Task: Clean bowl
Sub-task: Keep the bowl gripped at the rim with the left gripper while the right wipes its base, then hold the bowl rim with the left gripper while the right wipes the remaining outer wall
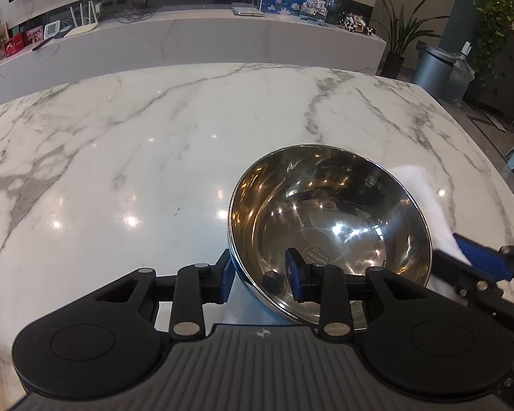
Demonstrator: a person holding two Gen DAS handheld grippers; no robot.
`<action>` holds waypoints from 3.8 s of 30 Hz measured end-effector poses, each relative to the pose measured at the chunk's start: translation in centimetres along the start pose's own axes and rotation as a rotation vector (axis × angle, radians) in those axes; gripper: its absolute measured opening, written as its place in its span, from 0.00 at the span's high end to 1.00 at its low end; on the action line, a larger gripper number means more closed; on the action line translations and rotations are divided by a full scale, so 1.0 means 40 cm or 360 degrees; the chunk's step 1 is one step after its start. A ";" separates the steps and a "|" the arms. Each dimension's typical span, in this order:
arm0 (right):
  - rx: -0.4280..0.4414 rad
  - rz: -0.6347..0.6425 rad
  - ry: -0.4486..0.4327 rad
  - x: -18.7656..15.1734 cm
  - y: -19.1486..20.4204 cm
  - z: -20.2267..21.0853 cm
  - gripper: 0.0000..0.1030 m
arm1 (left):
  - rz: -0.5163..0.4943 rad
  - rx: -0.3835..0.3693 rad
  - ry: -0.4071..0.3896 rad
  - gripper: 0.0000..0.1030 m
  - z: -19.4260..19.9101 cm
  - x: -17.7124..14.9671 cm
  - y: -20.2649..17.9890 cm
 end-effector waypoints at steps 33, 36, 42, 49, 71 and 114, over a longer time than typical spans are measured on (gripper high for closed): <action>0.0109 0.0128 0.0160 -0.036 0.063 -0.057 0.86 | 0.0075 -0.0054 0.0017 0.45 0.047 -0.023 0.023; 0.0108 0.0132 0.0161 -0.036 0.063 -0.058 0.86 | 0.0062 -0.0041 0.0011 0.49 0.046 -0.019 0.021; 0.0111 0.0144 0.0163 -0.037 0.065 -0.054 0.86 | -0.0007 -0.0034 0.0013 0.64 0.040 -0.017 0.005; 0.0077 0.0121 0.0127 -0.027 0.047 -0.046 0.86 | -0.0069 -0.0005 -0.0005 0.71 0.035 -0.012 0.005; 0.0063 0.0180 -0.0017 0.018 -0.011 -0.055 0.86 | -0.0142 0.0044 -0.0011 0.73 0.021 -0.003 0.006; 0.0068 0.0200 -0.0093 0.030 -0.012 -0.031 0.86 | -0.0196 0.0077 0.0003 0.76 -0.002 0.003 0.007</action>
Point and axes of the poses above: each gripper's, at about its wrist camera, not at the fingertips, and z roughly against the way its jaws point, y to its left, x to its top, the point moved 7 cm from there along -z, roughly the way its jaws point, and after that the axes turned 8 degrees about z, right-handed, at the moved point
